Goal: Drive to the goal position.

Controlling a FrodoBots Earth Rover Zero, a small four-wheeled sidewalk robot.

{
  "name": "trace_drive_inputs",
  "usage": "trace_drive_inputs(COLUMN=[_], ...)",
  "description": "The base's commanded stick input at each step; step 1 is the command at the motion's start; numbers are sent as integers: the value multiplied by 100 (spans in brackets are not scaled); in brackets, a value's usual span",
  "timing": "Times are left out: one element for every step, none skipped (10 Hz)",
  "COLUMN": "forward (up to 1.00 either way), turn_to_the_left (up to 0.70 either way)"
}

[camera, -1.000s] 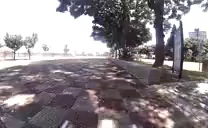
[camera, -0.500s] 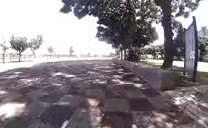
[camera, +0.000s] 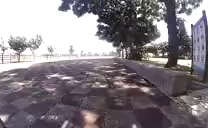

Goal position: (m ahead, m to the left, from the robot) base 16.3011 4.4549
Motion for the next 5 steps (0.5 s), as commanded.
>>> trace_drive_inputs(forward=[70, 70, 70, 70, 70], turn_to_the_left=[0, 0, 0, 0, 0])
